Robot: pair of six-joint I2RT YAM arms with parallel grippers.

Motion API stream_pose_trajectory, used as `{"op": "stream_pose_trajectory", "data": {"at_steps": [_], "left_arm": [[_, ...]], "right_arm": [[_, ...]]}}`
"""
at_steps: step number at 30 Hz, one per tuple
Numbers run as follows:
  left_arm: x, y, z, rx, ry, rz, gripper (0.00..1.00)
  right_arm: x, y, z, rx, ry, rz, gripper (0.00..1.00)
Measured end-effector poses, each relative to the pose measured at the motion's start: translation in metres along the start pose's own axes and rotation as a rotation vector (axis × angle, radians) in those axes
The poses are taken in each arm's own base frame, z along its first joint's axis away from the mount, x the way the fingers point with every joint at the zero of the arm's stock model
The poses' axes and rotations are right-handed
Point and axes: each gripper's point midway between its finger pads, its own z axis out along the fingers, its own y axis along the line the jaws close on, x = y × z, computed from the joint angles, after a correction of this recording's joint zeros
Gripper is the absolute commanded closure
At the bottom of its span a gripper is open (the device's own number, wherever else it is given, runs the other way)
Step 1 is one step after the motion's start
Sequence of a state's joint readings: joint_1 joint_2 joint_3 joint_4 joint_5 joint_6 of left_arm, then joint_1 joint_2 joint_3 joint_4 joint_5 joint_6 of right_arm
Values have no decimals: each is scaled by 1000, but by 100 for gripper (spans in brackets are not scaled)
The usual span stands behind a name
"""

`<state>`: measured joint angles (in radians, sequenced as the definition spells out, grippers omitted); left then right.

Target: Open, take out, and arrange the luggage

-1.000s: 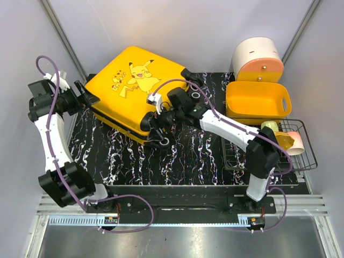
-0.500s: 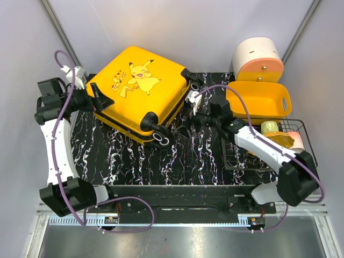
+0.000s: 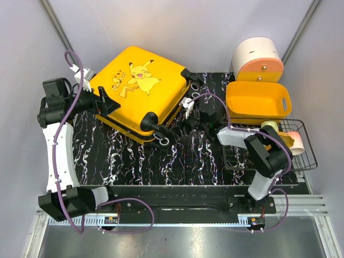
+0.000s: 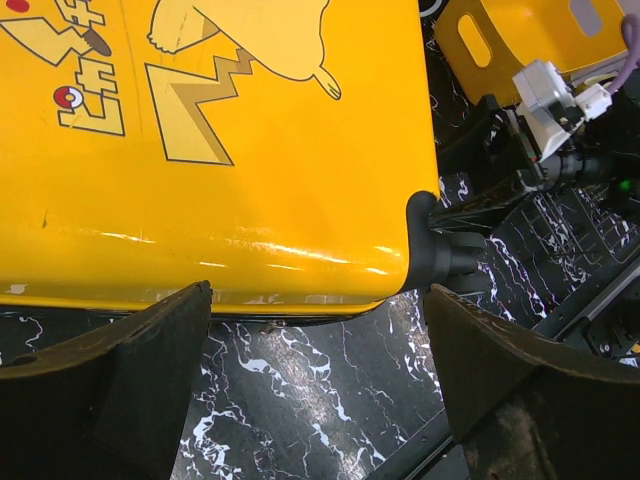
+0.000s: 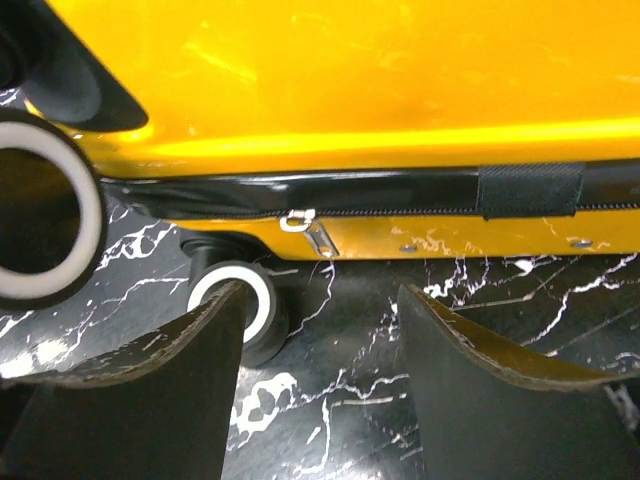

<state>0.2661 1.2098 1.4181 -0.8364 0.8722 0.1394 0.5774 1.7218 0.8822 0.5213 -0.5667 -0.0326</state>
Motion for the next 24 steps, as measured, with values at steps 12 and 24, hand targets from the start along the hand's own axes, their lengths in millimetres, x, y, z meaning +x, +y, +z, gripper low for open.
{"op": "stream_pose_trajectory", "data": {"at_steps": [12, 24], "left_arm": [[1, -1, 2, 8, 4, 1, 12], [7, -18, 12, 47, 51, 83, 14]], "right_arm": [[2, 5, 44, -81, -50, -21, 56], [9, 4, 40, -36, -44, 12, 100]]}}
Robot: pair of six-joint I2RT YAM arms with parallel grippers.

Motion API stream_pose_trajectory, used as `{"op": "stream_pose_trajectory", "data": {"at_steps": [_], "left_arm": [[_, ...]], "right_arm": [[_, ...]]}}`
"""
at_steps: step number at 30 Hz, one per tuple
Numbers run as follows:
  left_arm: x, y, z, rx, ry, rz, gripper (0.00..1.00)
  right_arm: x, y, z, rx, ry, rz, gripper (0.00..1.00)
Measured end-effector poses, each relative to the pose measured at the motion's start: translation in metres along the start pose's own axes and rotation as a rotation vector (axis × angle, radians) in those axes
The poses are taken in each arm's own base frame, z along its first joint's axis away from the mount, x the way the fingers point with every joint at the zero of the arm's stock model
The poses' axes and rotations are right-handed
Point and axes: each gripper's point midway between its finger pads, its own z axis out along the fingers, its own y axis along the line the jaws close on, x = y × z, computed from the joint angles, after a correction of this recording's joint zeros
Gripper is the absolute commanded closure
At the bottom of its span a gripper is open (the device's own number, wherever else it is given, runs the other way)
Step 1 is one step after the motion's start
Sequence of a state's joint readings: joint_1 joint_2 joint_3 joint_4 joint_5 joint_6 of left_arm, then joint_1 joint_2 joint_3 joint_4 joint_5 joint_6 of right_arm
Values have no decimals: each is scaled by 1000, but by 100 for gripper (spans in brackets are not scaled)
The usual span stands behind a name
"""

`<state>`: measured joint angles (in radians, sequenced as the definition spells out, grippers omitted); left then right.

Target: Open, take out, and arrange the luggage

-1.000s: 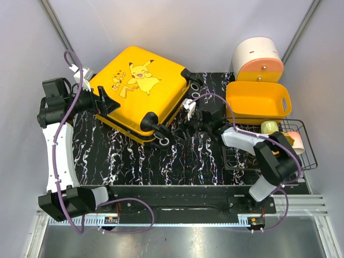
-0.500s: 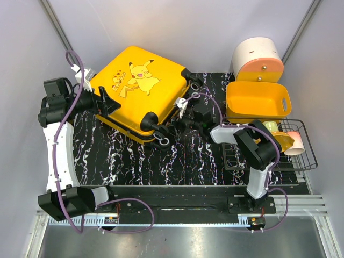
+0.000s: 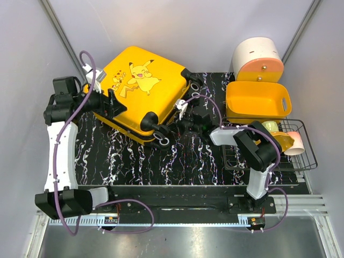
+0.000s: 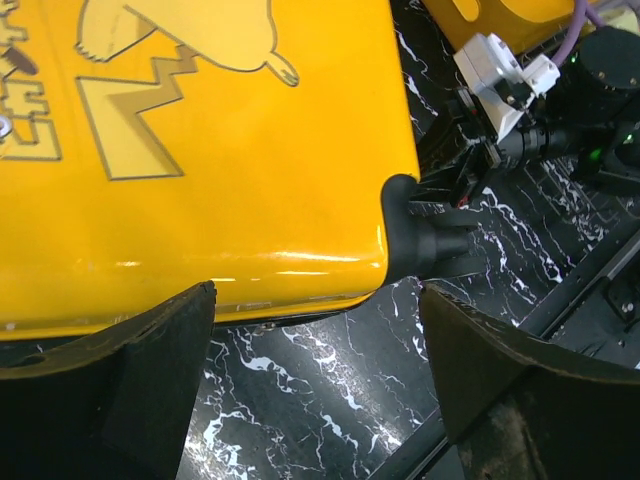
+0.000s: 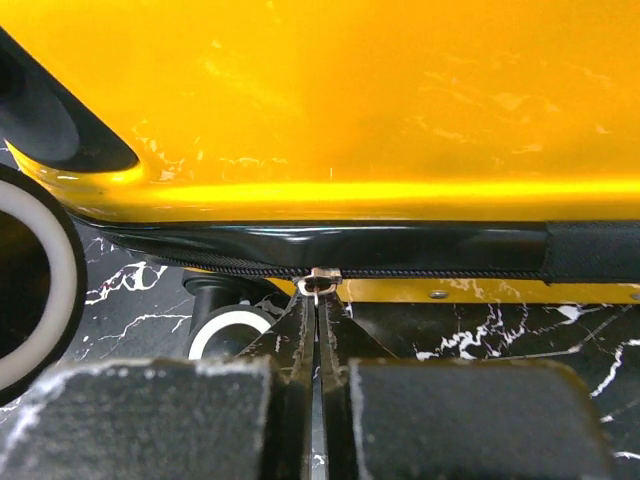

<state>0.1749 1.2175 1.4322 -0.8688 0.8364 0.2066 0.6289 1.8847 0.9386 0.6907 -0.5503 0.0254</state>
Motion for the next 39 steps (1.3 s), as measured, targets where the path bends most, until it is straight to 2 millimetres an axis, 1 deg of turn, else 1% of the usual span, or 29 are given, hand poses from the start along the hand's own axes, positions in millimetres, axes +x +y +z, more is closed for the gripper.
{"op": "stream_pose_trajectory", "data": {"at_steps": [4, 6, 8, 12, 14, 15, 17, 25, 28, 29, 31, 36, 39], "left_arm": [[4, -13, 10, 12, 43, 70, 14], [7, -16, 17, 12, 68, 91, 15], [9, -13, 23, 5, 90, 99, 14], [17, 0, 38, -16, 164, 107, 12], [23, -3, 47, 10, 221, 157, 10], [25, -9, 50, 34, 238, 183, 9], [32, -27, 55, 102, 280, 261, 6], [47, -129, 68, 416, 326, 651, 1], [54, -156, 76, 508, 328, 787, 1], [58, -161, 80, 532, 332, 825, 1], [64, -163, 90, 561, 348, 882, 1], [82, -152, 113, 591, 403, 992, 2], [96, -152, 121, 620, 440, 1045, 7]], "right_arm": [[-6, -6, -8, 53, 2, 0, 100], [-7, -13, -11, 85, 5, -12, 100], [-7, -22, -14, 114, 6, -16, 100], [-13, -44, -20, 174, 13, -24, 100], [-14, -50, -21, 188, 16, -34, 100], [-14, -53, -21, 191, 16, -38, 100], [-14, -57, -21, 196, 15, -41, 100], [-16, -57, -20, 185, 9, -20, 100], [-16, -57, -20, 175, 6, -8, 100], [-16, -57, -20, 174, 5, -7, 100], [-16, -57, -20, 173, 4, 0, 100], [-16, -56, -20, 173, 1, 27, 100], [-16, -56, -20, 174, 1, 33, 100]]}}
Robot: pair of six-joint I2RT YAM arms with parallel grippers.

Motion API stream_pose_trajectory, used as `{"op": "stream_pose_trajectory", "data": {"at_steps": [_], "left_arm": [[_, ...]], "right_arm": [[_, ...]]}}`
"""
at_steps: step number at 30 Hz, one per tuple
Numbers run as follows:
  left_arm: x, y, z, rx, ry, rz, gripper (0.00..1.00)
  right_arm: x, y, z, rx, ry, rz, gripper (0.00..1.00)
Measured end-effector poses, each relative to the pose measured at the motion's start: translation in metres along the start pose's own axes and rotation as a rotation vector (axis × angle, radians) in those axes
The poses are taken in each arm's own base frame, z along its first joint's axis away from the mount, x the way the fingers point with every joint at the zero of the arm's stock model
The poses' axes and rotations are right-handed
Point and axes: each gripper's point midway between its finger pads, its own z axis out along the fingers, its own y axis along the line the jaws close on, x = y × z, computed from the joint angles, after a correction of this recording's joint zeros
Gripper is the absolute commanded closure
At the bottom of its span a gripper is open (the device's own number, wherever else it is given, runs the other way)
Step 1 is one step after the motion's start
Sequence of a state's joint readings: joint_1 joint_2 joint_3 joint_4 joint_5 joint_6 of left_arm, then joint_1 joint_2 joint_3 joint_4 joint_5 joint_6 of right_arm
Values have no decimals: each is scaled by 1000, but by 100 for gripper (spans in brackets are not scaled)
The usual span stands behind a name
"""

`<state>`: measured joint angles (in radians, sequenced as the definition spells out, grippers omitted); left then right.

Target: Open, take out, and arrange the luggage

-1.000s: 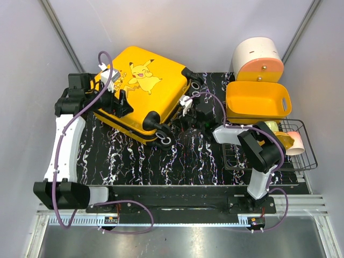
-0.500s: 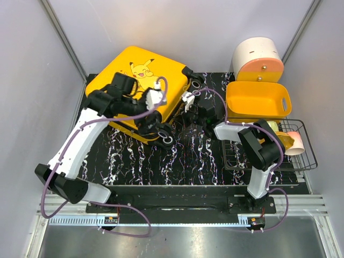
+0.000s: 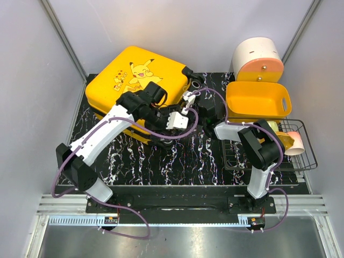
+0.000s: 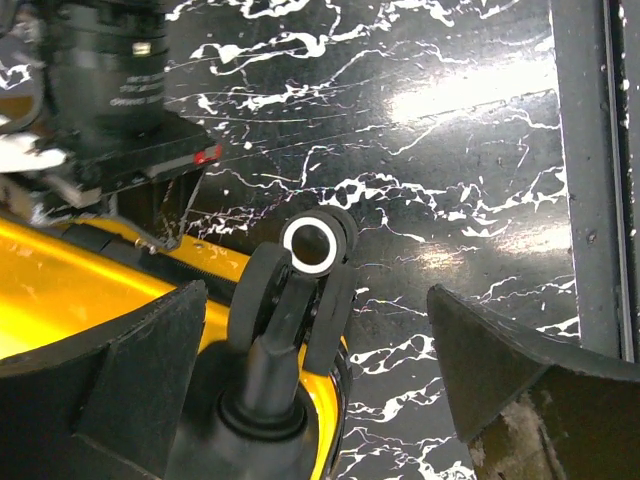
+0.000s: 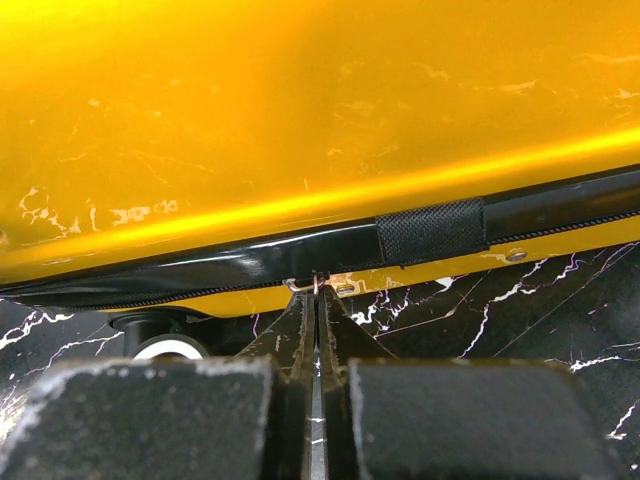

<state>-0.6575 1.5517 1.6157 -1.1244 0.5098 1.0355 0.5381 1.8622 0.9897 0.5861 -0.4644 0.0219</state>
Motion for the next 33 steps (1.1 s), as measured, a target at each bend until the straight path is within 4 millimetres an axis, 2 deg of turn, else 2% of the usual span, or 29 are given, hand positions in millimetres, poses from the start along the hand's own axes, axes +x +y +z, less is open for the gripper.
{"op": "stream_pose_trajectory", "data": {"at_steps": [4, 7, 10, 13, 17, 21, 24, 29, 31, 33], "left_arm": [[12, -6, 16, 50, 41, 34, 13], [34, -16, 26, 84, 103, 42, 17], [48, -12, 32, 73, 142, 71, 21], [59, -4, 29, 50, 168, 75, 28], [60, -1, 25, 46, 141, 120, 44], [69, -2, 12, 38, 107, 134, 54], [87, -6, -7, 12, 106, 126, 58], [116, -22, -32, -4, 129, 89, 60], [128, -31, -43, -16, 146, 61, 61], [139, -38, -51, -23, 162, 48, 62]], "right_arm": [[0, -3, 0, 13, -1, -1, 100], [-1, -10, -1, 42, -5, -8, 100], [-3, -17, -2, 66, -12, -23, 100], [-5, -20, -2, 76, -18, -42, 100], [-8, -27, -3, 106, -29, -71, 100], [-13, -33, -4, 121, -49, -90, 100], [-22, -40, -5, 139, -82, -112, 100], [-35, -45, -6, 155, -132, -151, 100], [-36, -55, -6, 188, -143, -165, 100], [-37, -74, -9, 251, -153, -180, 100]]}}
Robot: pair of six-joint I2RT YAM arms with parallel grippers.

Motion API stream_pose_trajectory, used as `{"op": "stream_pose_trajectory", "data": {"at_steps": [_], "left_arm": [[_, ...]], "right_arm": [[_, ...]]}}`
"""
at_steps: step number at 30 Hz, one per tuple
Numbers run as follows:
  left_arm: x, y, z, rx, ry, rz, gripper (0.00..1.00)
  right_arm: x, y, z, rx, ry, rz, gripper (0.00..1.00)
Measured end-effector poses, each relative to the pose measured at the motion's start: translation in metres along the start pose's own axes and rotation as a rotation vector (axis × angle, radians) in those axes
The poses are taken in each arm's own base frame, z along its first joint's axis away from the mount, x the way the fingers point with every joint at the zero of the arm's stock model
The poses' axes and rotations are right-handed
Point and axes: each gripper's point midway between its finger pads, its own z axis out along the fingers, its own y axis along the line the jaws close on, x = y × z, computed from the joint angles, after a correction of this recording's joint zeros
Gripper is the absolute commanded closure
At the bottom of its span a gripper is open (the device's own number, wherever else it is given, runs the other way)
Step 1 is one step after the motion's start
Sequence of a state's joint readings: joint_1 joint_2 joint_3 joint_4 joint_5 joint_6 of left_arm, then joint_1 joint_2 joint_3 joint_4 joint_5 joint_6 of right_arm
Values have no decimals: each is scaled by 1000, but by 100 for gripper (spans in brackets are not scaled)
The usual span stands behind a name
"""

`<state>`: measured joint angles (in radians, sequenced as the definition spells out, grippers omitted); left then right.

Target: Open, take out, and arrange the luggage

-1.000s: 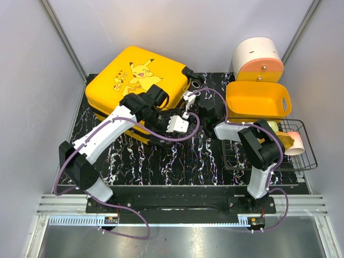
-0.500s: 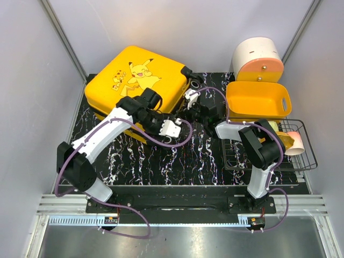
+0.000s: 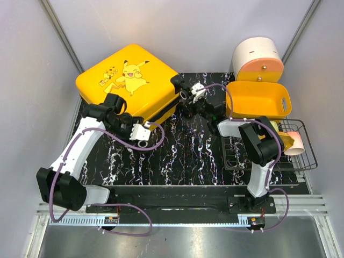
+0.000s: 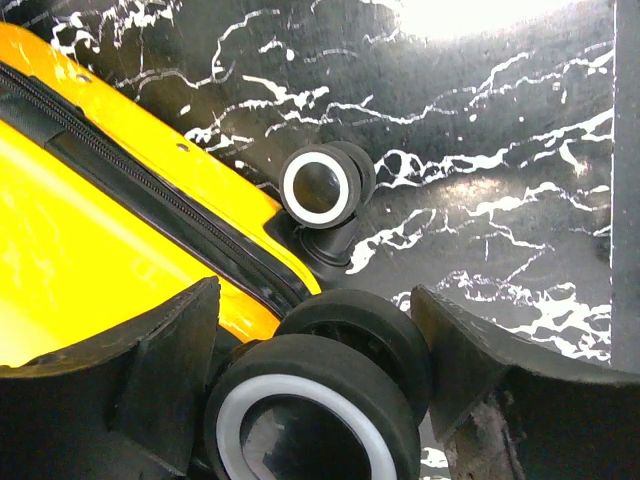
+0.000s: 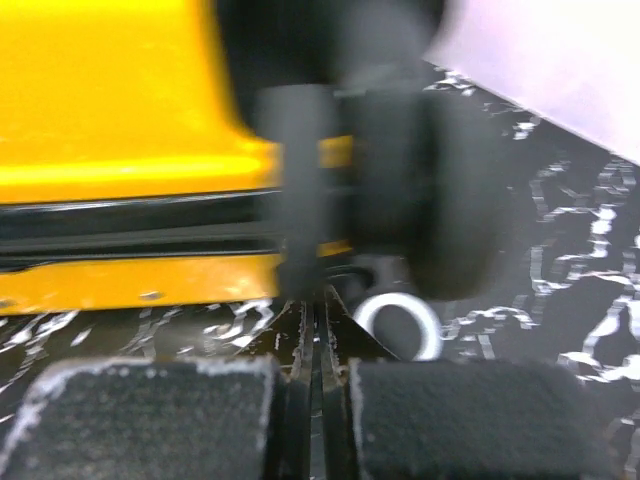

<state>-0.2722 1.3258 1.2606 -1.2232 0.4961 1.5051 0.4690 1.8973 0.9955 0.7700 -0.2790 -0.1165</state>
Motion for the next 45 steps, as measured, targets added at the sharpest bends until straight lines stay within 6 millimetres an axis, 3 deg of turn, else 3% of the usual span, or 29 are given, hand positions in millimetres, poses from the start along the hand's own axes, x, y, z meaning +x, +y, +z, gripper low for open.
{"op": "stream_pose_trajectory", "data": {"at_steps": [4, 13, 22, 33, 35, 38, 39, 41, 42, 45], "left_arm": [[11, -7, -8, -17, 15, -2, 62], [20, -5, -10, -38, 19, 23, 65], [33, 2, -11, -83, 41, 69, 67], [41, -3, -10, -91, 64, 138, 69], [42, -3, -10, -90, 65, 147, 67], [42, -2, -10, -90, 65, 151, 57], [42, -2, -10, -90, 65, 152, 44], [41, -2, -10, -92, 62, 150, 28], [41, -2, -11, -92, 61, 143, 24], [38, -2, -14, -85, 53, 80, 13]], "right_arm": [[0, -38, 6, 97, -21, -19, 100], [0, -64, 30, 140, -53, -32, 100], [-8, -70, 60, -9, -112, 21, 100], [-21, -73, 95, -170, -177, 153, 100], [-22, -73, 102, -189, -188, 163, 100], [-21, -74, 114, -207, -204, 166, 100], [-20, -74, 118, -213, -207, 166, 87], [-19, -75, 124, -218, -214, 170, 64], [-18, -75, 125, -214, -215, 171, 48], [-16, -80, 124, -185, -213, 175, 33]]}}
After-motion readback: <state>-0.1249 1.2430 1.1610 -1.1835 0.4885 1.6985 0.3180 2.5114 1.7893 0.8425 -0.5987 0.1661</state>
